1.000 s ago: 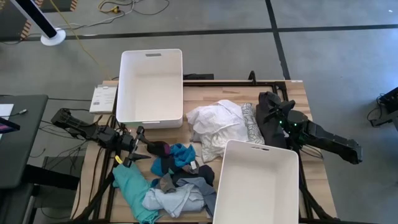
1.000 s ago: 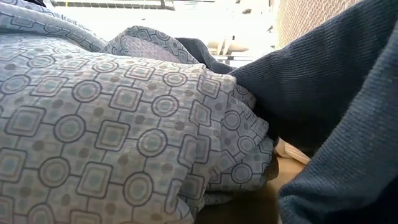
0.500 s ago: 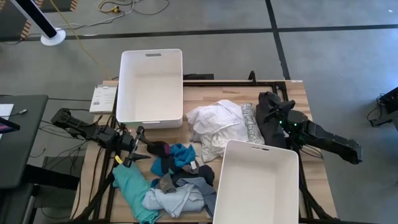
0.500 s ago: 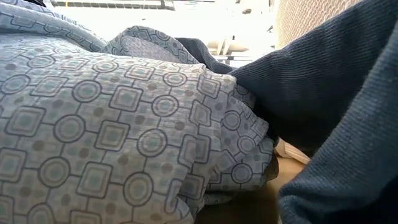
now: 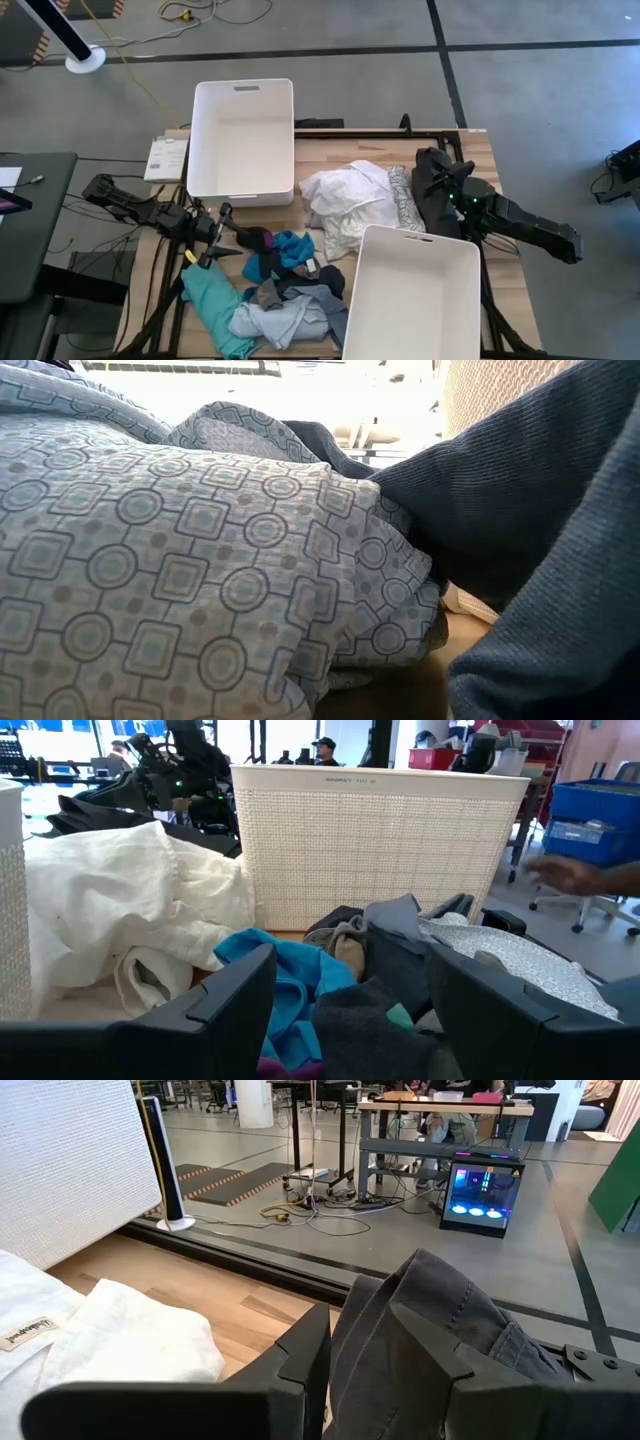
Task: Sort clothes
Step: Put the black sock into the top white laundry bin
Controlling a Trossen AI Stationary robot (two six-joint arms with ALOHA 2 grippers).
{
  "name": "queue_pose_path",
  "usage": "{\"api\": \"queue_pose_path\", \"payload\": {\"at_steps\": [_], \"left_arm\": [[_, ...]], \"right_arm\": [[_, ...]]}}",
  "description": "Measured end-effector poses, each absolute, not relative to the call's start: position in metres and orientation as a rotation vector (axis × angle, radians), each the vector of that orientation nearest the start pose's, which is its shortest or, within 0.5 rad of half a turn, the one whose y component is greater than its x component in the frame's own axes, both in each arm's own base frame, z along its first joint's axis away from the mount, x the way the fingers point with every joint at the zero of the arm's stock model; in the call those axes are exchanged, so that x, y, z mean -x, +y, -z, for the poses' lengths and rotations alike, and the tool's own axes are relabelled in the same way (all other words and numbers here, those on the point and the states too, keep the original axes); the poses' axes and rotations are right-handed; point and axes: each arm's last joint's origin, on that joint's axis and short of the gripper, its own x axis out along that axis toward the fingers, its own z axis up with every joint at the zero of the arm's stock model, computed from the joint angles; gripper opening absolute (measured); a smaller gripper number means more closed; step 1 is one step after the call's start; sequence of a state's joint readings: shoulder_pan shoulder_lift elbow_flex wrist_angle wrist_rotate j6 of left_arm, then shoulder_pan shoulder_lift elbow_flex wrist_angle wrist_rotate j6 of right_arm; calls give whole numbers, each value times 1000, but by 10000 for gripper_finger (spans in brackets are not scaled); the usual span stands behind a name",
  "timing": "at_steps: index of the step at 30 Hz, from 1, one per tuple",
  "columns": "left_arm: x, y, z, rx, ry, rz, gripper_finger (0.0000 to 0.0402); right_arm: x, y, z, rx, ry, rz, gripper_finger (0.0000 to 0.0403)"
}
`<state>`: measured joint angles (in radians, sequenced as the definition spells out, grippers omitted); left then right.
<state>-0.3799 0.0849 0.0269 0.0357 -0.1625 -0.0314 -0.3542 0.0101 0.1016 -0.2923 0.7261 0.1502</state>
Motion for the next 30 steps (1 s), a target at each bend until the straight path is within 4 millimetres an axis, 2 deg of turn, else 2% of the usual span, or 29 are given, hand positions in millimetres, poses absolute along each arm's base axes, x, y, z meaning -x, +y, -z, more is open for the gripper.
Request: {"api": "queue_pose_path", "payload": {"at_steps": [7, 30], "left_arm": [[-96, -33, -170, 74, 30, 217, 249], [-96, -33, -170, 25, 24, 217, 249]], "right_arm": [[-70, -47, -170, -96, 126, 1090, 116], [-70, -47, -170, -96, 126, 1089, 116]]}}
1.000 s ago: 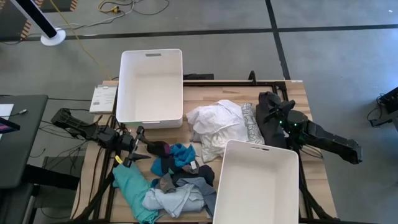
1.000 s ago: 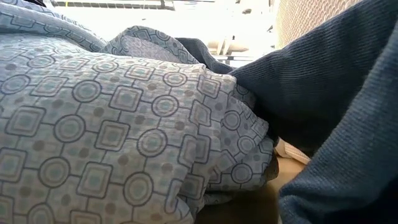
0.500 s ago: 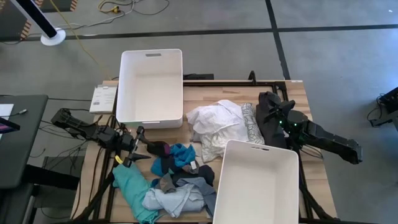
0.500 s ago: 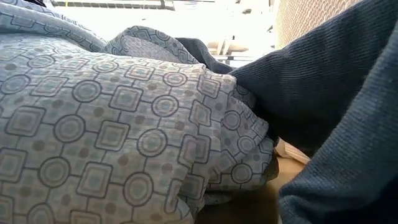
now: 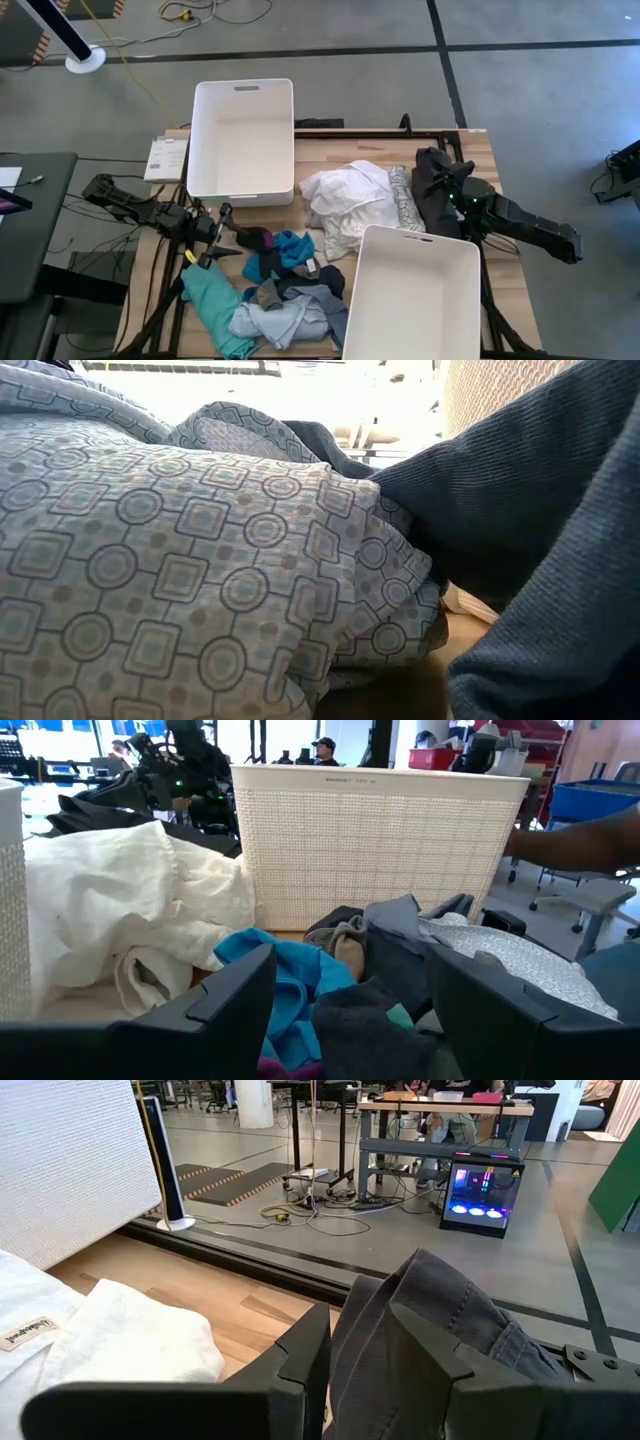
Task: Sort clothes
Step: Put the black sock into the top white laundry bin
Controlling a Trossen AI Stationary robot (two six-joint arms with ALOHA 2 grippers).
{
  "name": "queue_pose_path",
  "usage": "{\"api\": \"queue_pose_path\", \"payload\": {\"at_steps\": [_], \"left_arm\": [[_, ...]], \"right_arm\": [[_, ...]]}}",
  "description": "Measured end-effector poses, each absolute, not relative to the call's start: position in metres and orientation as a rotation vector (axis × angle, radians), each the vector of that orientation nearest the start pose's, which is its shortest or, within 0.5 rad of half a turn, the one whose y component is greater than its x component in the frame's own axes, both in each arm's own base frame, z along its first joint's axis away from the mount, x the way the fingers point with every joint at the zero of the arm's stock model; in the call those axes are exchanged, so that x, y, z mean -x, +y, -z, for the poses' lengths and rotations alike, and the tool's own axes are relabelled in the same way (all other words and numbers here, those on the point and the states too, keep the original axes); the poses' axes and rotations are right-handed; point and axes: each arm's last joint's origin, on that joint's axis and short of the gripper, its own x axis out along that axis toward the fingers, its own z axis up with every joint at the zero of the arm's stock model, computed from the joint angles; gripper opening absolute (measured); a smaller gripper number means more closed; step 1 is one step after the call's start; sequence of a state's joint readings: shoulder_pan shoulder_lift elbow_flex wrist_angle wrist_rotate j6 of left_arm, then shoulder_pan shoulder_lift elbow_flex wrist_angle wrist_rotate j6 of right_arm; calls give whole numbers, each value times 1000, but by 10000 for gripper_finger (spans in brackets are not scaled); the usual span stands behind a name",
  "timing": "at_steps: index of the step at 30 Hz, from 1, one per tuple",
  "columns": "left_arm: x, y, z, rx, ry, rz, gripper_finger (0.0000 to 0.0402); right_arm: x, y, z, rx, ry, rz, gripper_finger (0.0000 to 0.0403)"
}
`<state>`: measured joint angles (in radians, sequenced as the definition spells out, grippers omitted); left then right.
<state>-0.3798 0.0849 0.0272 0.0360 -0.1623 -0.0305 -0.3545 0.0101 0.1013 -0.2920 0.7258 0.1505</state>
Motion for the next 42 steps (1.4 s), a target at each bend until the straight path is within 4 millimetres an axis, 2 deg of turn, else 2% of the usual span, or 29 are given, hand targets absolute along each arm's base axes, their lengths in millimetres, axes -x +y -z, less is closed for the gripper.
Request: {"api": "queue_pose_path", "payload": {"at_steps": [3, 14, 19, 25, 32, 42], "left_arm": [[-96, -33, -170, 26, 19, 217, 249], [-96, -33, -174, 57, -21, 213, 249], [-96, -33, -175, 62, -28, 214, 249], [-96, -33, -175, 149, -24, 216, 249], [-96, -33, -173, 156, -2, 213, 249], [-100, -32, -169, 74, 69, 116, 249]], "right_arm": [[-70, -47, -170, -116, 113, 1091, 116], [-71, -46, -170, -358, -33, 1096, 116], [-71, -46, -170, -367, -34, 1081, 116], [-71, -46, -171, -369, -42, 1077, 116], [-73, -47, -181, -353, -142, 1051, 116], [-77, -44, -196, -329, -235, 839, 116]]}}
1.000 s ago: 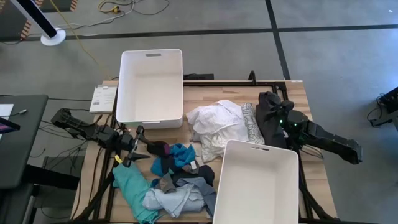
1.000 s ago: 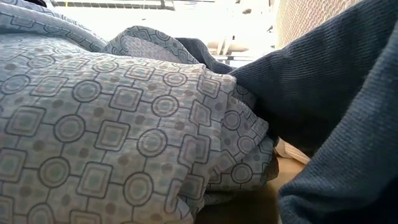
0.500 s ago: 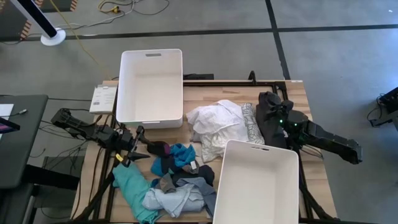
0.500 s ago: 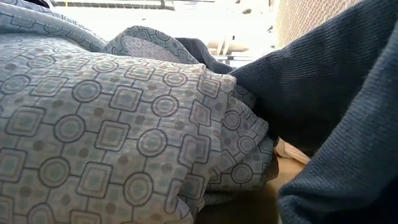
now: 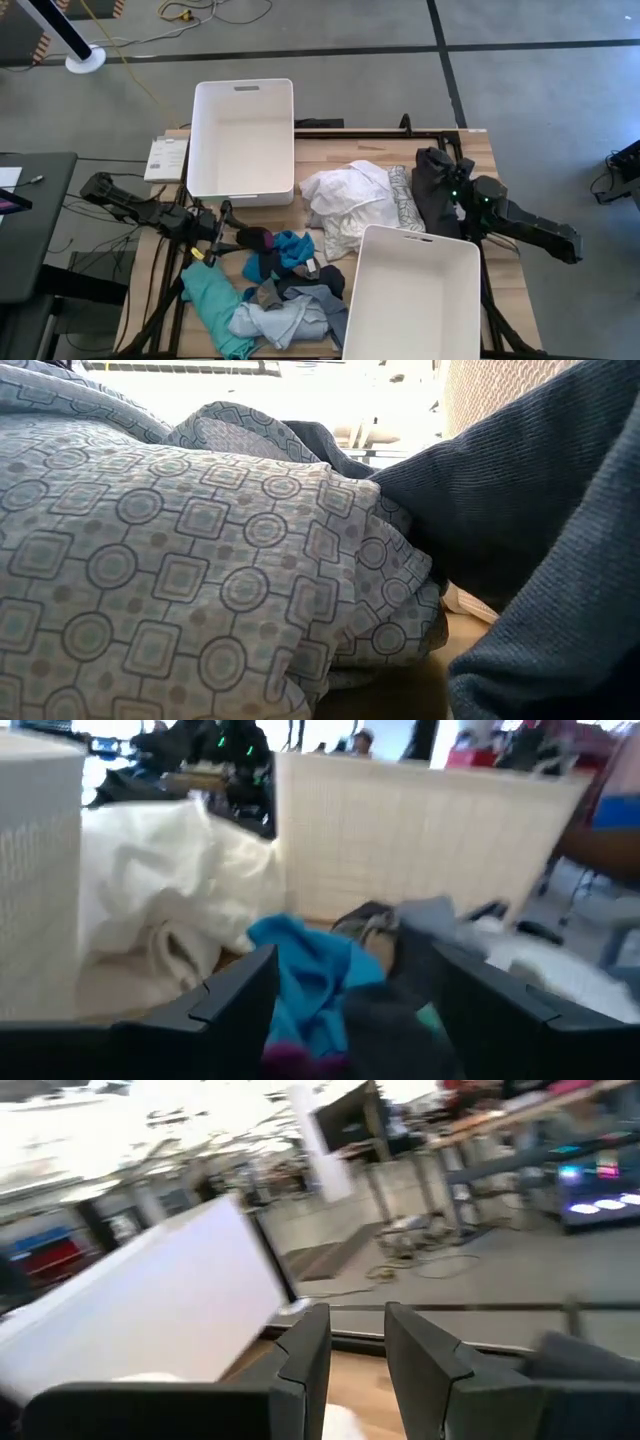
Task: Sort clothes
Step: Put the black sock into the top white laundry bin
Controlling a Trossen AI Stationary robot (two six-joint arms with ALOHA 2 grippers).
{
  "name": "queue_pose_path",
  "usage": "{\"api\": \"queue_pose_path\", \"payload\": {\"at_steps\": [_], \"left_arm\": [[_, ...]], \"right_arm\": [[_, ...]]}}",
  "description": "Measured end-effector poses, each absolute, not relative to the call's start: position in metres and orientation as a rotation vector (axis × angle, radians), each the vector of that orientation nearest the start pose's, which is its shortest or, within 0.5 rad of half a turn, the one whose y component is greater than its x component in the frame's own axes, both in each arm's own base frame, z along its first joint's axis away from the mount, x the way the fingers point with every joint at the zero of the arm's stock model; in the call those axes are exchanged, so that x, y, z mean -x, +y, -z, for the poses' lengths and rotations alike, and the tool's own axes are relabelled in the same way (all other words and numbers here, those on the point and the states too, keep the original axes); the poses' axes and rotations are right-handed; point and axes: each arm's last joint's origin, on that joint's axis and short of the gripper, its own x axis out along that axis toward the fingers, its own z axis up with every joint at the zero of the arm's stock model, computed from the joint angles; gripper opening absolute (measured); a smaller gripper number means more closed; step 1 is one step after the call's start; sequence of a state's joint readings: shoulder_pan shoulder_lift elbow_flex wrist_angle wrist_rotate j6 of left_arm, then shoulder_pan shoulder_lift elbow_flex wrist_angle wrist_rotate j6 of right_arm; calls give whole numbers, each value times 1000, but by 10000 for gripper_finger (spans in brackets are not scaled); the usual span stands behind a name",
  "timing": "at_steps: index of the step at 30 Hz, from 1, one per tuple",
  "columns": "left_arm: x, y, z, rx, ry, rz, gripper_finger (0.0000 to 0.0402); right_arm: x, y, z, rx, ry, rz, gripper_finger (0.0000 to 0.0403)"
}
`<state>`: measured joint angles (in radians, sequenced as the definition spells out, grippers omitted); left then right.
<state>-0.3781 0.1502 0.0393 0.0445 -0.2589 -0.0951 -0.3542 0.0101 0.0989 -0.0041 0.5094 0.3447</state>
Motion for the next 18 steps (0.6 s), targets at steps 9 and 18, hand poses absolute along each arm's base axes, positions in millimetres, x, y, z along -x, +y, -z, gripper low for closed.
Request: {"api": "queue_pose_path", "payload": {"at_steps": [9, 18], "left_arm": [[-121, -38, -182, -68, 238, 59, 249], [-163, -54, -190, -262, 449, 9, 249]], "right_arm": [[-82, -37, -204, -314, -263, 543, 116], [-83, -34, -204, -314, -245, 440, 116]]}}
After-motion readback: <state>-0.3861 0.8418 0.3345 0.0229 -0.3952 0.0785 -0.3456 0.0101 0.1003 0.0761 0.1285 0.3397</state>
